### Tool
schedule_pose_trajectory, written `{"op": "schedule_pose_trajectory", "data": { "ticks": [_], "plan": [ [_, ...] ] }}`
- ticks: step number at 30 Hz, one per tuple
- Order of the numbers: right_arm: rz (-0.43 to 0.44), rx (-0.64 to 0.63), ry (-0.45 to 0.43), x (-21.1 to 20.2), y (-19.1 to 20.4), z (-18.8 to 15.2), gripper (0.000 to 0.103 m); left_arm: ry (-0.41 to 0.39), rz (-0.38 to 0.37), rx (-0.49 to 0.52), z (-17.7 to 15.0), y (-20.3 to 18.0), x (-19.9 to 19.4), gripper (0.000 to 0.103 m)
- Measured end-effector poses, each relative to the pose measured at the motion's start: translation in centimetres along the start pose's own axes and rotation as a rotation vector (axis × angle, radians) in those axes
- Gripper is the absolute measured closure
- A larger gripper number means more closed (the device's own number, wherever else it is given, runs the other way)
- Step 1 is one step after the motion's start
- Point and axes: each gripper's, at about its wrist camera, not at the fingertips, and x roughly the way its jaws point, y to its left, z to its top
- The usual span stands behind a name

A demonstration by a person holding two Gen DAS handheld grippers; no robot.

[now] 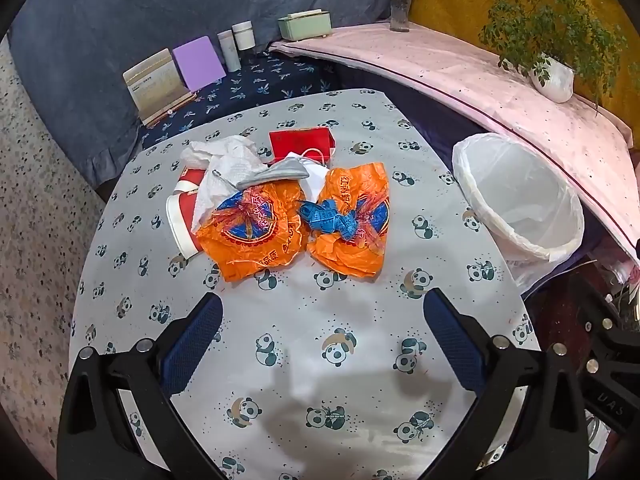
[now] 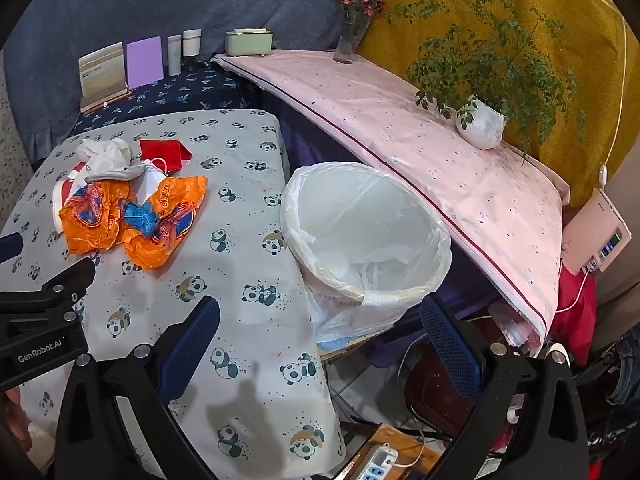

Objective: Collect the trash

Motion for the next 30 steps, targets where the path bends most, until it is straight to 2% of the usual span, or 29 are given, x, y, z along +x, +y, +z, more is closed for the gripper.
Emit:
{"op": "schedule_pose_trajectory", "data": {
  "ticks": [3,8,17,30],
  "plan": [
    [0.0,0.004,-0.001,-0.06,-0.17,0.06,0.007,-0.016,0.0,0.003,-0.03,-0.33,-0.25,0.007],
    [-0.002,0.008,-0.003,-0.11,-0.34,0.04,0.007,0.024,-0.008,0.001,-0.03,-0.33,-0.05,0.007],
    [-0.003,0.012,-0.006,-0.11,-0.44,0.05,0.007,0.021,-0.014,0.0,0.02,-0.43,-0.22,0.007],
    [-0.011,0.019,-0.021,-0.68,-0.45,0.11,0.007,-0.021,0.011,0.03,0.09,-0.48,-0.88,0.007]
  ]
}}
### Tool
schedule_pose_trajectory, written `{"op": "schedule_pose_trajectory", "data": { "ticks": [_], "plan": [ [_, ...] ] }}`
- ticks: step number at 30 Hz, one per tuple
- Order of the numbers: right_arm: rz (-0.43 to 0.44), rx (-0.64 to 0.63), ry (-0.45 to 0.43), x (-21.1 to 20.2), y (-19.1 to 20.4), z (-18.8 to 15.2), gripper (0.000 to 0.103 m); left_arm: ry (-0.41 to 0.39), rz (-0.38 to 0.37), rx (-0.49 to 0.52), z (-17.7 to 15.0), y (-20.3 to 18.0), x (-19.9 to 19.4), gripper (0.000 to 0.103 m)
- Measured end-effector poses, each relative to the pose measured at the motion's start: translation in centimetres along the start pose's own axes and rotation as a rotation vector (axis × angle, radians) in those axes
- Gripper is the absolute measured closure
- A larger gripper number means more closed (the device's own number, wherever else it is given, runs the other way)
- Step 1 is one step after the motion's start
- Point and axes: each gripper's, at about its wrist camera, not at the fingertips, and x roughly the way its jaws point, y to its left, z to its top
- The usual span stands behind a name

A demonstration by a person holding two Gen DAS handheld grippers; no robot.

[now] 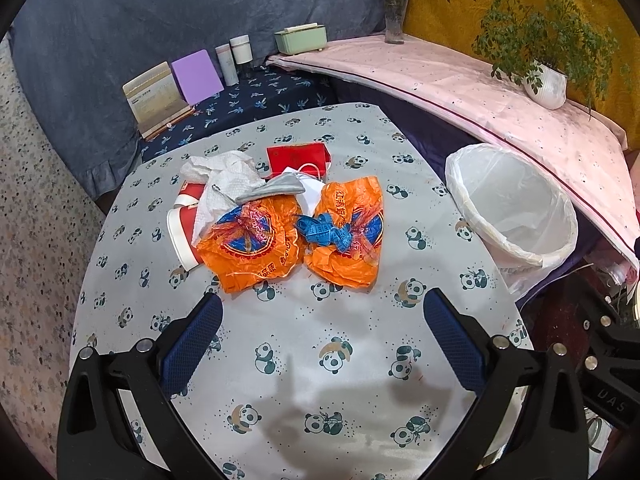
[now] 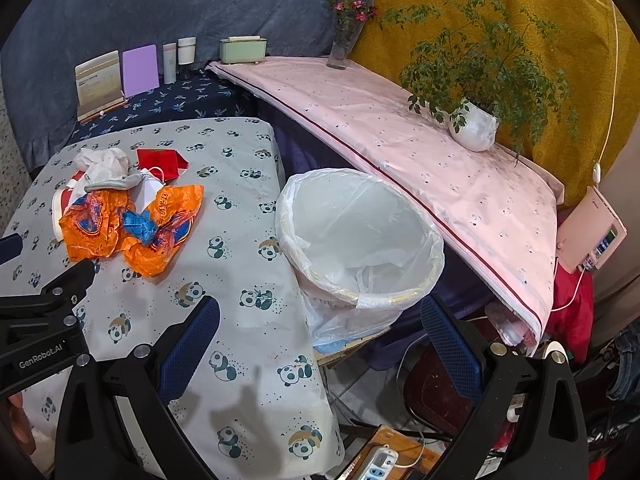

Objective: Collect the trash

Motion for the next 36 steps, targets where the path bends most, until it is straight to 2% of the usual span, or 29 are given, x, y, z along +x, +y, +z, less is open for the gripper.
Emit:
{"op": "schedule_pose_trajectory", "data": {
  "ticks": [9,15,19,28,36],
  "plan": [
    [-0.005,0.009,-0.005,-0.2,-0.1,-0.1,0.007,-0.035,-0.015,-0.008,0.0,0.2,-0.4,0.007],
    [-0.005,0.021,-0.016,-0.4,0.1,0.2,0.007,-0.097,-0.05,-0.029,0.0,0.6,-0.8,0.007],
    [-0.005,0.026,-0.023,-0.4,0.4,0.5,0.007,-0.091,-0.039,-0.029,-0.1,1.2,-0.4,0.007],
    [0.001,0.038,-0.045,0.3,2.2,1.3,0.007,-0.117,-0.027,-0.066,0.2,4.7,1.3,0.007],
    [0.093,0.045,-0.016,3.1,6.0,1.8,0.007,-0.089,-0.027,-0.098,0.2,9.1,4.6,0.007]
  ]
}}
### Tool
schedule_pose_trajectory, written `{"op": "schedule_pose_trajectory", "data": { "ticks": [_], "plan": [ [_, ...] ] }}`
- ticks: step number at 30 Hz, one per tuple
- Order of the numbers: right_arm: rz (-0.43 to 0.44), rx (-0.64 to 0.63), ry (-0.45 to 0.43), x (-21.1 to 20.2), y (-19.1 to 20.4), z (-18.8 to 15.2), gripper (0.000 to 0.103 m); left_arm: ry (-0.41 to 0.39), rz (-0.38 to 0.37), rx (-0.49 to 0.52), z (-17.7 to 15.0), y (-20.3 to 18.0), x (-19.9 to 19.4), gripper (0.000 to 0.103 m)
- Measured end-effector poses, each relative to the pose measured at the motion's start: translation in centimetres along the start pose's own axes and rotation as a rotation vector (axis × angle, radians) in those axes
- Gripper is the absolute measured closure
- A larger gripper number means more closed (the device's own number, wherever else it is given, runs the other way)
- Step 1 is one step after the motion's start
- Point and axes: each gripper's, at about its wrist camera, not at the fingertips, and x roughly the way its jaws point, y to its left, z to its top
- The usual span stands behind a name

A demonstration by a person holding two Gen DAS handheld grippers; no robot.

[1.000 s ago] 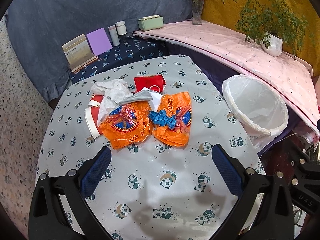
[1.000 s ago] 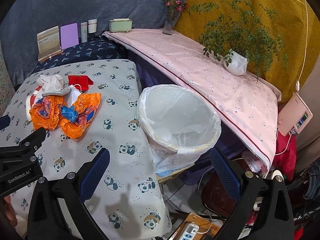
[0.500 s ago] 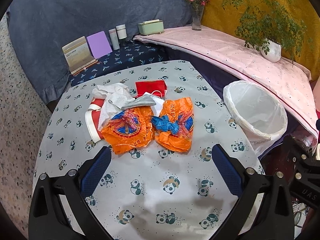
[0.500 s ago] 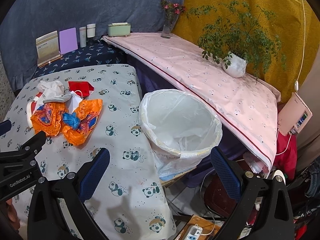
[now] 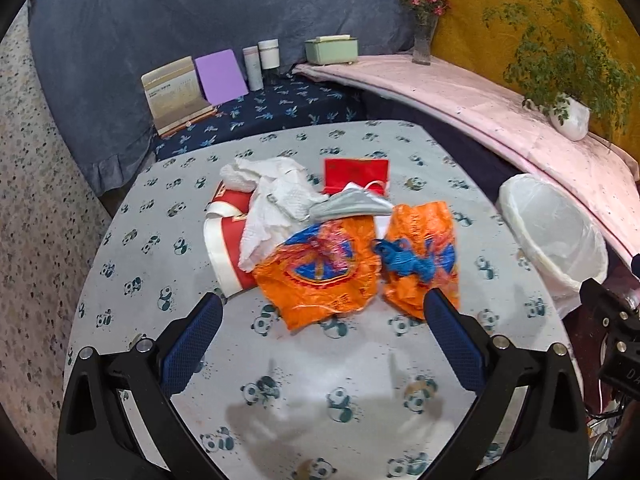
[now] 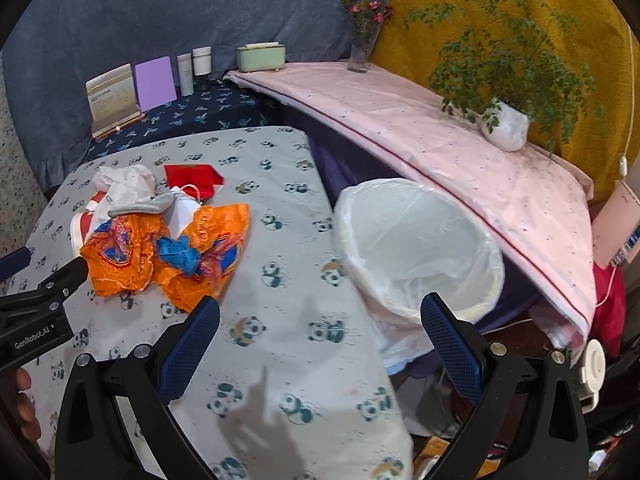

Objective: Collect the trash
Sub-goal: 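Grasp the blue tape measure with the right gripper while the left gripper grasps the orange bag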

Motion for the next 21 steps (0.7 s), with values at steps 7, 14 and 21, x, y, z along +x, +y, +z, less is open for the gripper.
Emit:
{"op": "schedule_pose_trajectory", "data": {
  "ticks": [7,14,21],
  "plan": [
    [0.072,-0.008,0.029,3.0,3.3,0.6,0.009,0.038,0.006,-0.017,-0.4,2.9,2.9,0.007],
    [0.141,-0.055,0.059,5.9,7.3,1.7,0.026,0.064,-0.009,-0.04,-0.6,4.8,4.6,0.007],
    [0.184,-0.105,0.093,8.8,10.6,2.3,0.043,0.093,-0.01,-0.049,-0.5,6.0,6.5,0.007]
  ]
}}
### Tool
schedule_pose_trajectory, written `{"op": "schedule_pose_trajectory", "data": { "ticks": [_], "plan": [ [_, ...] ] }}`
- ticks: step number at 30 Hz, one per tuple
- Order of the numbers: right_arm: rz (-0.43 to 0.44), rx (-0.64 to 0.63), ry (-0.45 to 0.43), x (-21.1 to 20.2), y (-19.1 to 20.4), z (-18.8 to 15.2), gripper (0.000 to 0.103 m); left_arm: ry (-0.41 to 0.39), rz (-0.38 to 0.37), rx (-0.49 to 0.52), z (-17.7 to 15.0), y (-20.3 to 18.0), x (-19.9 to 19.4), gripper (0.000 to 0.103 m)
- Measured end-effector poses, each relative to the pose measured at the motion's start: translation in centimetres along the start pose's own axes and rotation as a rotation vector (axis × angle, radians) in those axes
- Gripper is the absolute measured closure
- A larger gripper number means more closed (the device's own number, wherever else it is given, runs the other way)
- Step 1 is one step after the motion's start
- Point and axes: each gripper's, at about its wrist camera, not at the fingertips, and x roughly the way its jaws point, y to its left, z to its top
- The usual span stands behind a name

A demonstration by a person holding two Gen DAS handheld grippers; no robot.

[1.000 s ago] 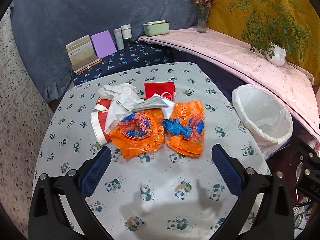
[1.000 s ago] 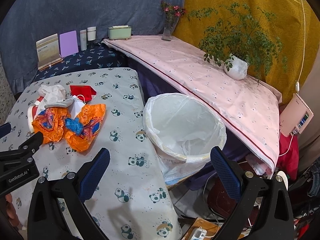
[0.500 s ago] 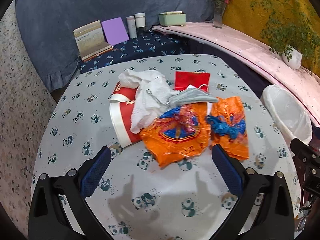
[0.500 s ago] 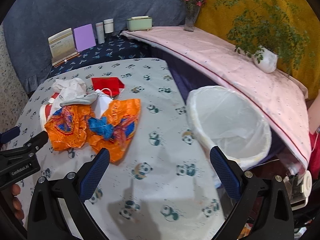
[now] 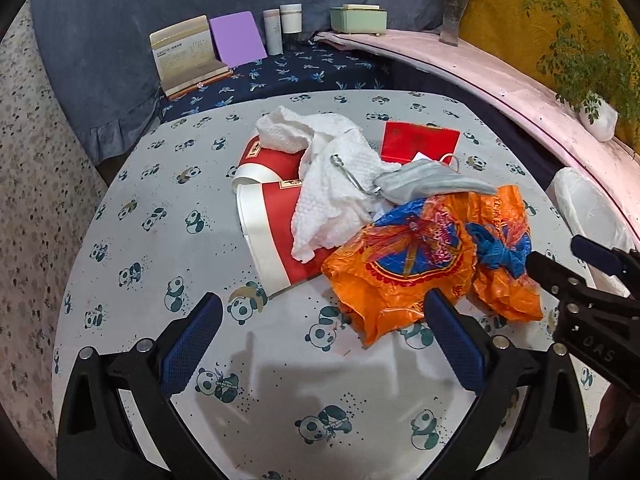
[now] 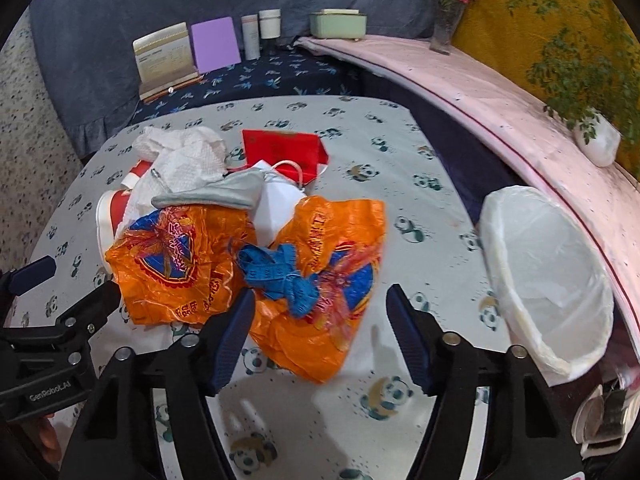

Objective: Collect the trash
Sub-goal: 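Grasp the blue tape measure with the right gripper while the left gripper grasps the orange bag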

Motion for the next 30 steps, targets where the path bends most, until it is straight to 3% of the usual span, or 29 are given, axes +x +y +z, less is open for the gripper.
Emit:
{"op": "schedule_pose_trajectory", "data": {
  "ticks": [5,10,13,15,18,23,27,30],
  "plan": [
    [0.019,-0.003,0.045,2.2,0.5,-0.1,0.058,0.009,-0.015,0.005,0.2,0.0,1.2,0.007],
    [0.059,0.011,0.085,3.3,0.3,-0.6,0.085,0.022,-0.032,0.009,0.3,-0.6,2.3,0.009],
    [0.07,0.014,0.071,2.8,0.2,-0.7,0.087,0.024,-0.043,0.02,0.4,-1.2,2.9,0.013],
    [0.074,0.017,0.054,2.2,0.0,-0.7,0.087,0.03,-0.049,0.031,0.4,-1.6,3.2,0.019],
    [0.07,0.024,0.041,1.5,-0.4,-0.6,0.088,0.054,-0.074,0.038,0.3,-2.2,3.7,0.036],
    [0.062,0.049,0.019,0.1,-1.4,-0.5,0.088,0.084,-0.096,0.036,0.0,-2.8,3.9,0.074],
    [0.037,0.055,-0.005,-0.8,-2.1,-0.3,0.088,0.086,-0.109,0.029,-0.2,-3.1,3.4,0.086],
    [0.027,0.067,-0.023,-1.8,-2.8,-0.4,0.088,0.072,-0.111,0.037,-0.3,-3.5,2.4,0.09]
  ]
}}
